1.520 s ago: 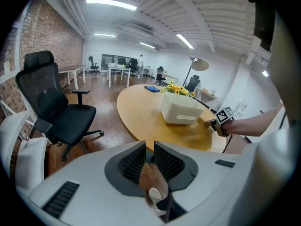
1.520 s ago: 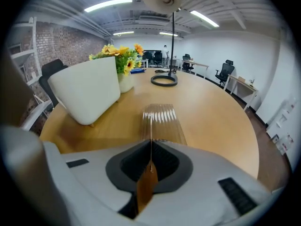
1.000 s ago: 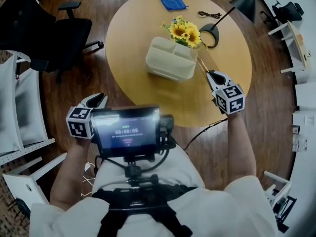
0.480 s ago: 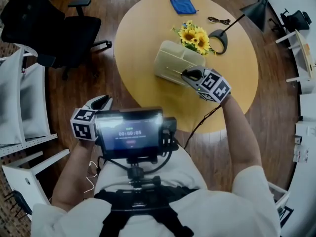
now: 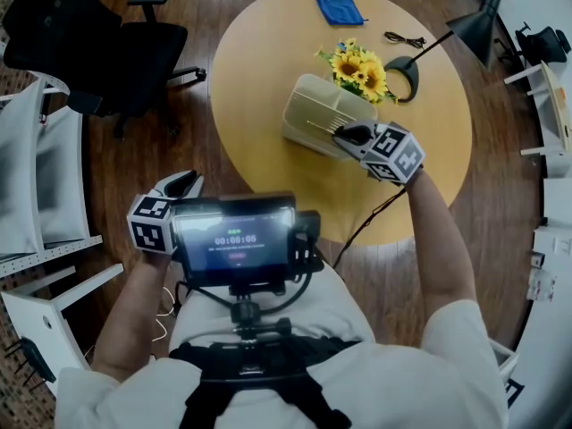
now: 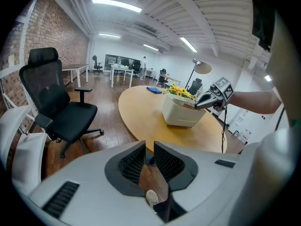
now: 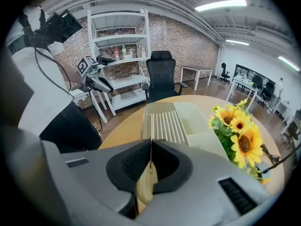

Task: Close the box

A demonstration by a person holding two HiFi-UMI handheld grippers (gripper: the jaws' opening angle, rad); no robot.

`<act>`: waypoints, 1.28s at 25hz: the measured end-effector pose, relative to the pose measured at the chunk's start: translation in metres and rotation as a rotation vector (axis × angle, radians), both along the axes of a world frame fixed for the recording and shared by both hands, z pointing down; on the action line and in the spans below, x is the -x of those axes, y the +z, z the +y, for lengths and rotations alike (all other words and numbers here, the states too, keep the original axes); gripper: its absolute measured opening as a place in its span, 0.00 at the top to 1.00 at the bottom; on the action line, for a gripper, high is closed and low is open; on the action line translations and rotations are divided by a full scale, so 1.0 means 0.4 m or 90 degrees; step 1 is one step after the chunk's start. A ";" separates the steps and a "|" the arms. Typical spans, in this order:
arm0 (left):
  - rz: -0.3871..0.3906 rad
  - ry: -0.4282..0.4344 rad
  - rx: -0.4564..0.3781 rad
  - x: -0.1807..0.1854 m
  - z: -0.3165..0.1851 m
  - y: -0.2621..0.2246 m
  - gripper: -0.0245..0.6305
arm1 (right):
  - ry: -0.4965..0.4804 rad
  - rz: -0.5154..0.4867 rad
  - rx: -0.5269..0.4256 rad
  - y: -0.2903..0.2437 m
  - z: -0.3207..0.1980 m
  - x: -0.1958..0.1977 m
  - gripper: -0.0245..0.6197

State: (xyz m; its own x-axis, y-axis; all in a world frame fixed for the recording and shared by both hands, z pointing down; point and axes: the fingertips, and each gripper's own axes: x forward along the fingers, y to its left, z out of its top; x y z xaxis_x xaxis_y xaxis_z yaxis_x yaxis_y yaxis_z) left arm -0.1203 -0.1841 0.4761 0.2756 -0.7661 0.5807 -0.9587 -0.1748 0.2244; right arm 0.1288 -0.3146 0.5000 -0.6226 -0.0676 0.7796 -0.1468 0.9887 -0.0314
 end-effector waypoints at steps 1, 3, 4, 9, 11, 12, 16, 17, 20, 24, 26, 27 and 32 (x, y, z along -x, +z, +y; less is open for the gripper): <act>-0.001 0.000 -0.001 0.000 -0.001 0.000 0.87 | 0.000 0.006 -0.004 0.001 0.001 0.000 0.95; -0.001 0.002 -0.001 -0.002 -0.004 0.000 0.87 | -0.002 0.023 -0.015 0.005 0.002 0.001 0.95; -0.001 0.004 -0.001 -0.004 -0.006 0.000 0.87 | -0.004 0.033 -0.021 0.007 0.001 0.000 0.95; 0.003 0.007 -0.001 -0.013 -0.005 -0.003 0.87 | -0.006 0.064 -0.025 0.013 0.004 -0.006 0.95; 0.002 0.006 -0.002 -0.013 -0.006 -0.003 0.87 | -0.006 0.065 -0.021 0.013 0.003 -0.008 0.95; 0.002 0.006 -0.001 -0.013 -0.006 -0.001 0.87 | -0.005 0.066 -0.020 0.014 0.003 -0.009 0.95; -0.009 0.014 -0.002 -0.015 -0.008 -0.002 0.87 | 0.000 0.070 -0.026 0.017 -0.001 -0.012 0.95; -0.014 0.018 -0.004 -0.016 -0.010 -0.004 0.87 | 0.004 0.070 -0.031 0.017 -0.004 -0.014 0.95; -0.018 0.025 -0.006 -0.018 -0.015 -0.008 0.87 | 0.028 0.062 -0.045 0.015 -0.015 -0.019 0.92; -0.015 0.034 -0.010 -0.019 -0.020 -0.014 0.87 | 0.065 0.045 -0.062 -0.005 -0.023 -0.036 0.80; -0.012 0.039 -0.012 -0.027 -0.027 -0.013 0.87 | 0.091 0.042 -0.089 -0.023 -0.036 -0.059 0.80; -0.010 0.042 -0.012 -0.032 -0.032 -0.012 0.87 | 0.111 0.038 -0.102 -0.034 -0.044 -0.074 0.80; -0.008 0.064 -0.019 -0.022 -0.004 -0.014 0.87 | 0.241 -0.031 -0.084 -0.076 0.017 -0.106 0.76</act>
